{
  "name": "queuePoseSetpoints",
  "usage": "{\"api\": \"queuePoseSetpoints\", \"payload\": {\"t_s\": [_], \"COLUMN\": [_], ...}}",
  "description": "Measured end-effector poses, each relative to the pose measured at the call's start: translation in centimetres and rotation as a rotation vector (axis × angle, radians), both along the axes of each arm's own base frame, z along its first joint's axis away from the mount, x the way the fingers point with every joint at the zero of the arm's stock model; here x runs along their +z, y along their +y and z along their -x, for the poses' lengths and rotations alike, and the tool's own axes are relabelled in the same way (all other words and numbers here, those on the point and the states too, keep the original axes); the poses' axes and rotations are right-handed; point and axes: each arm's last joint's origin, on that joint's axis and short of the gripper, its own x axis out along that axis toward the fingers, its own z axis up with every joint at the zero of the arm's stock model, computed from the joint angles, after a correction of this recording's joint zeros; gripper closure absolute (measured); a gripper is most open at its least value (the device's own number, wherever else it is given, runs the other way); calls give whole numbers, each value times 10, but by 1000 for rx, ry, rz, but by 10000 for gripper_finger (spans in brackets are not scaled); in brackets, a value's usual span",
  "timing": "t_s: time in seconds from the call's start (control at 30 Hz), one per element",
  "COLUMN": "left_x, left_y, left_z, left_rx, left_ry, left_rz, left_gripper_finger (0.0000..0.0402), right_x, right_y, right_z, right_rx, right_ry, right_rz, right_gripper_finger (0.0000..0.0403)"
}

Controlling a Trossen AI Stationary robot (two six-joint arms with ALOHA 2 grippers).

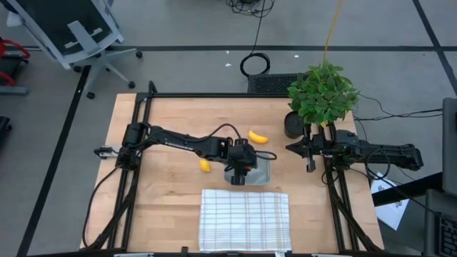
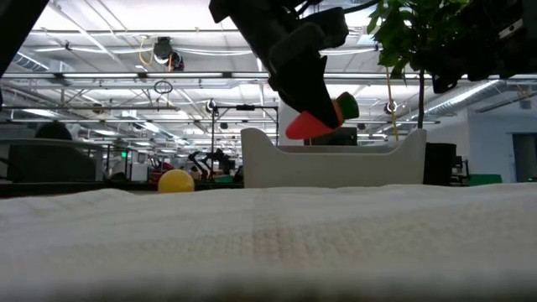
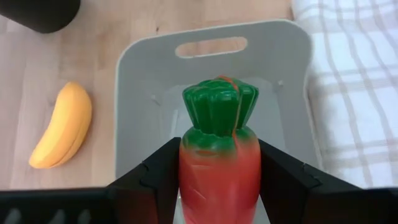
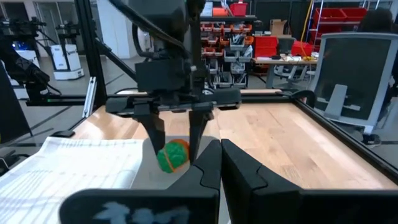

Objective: Pick and placing Produce into tupperware
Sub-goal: Put the carrot into the gray bin

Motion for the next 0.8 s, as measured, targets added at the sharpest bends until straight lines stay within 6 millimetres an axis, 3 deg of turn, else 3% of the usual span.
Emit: {"api": "queuePoseSetpoints", "payload": {"t_s": [0.8], "left_x": [-15], "left_y": [4], "left_z": [5], "left_rx": [121], "left_ry": [114], "left_rz": [27], "left_gripper_finger": [222], "right_x": [-1], "right_y": [0], "right_z": [-1], "right_rx": [0], "right_ry": [7], "right_rz": [3], "right_gripper_finger": [403]}}
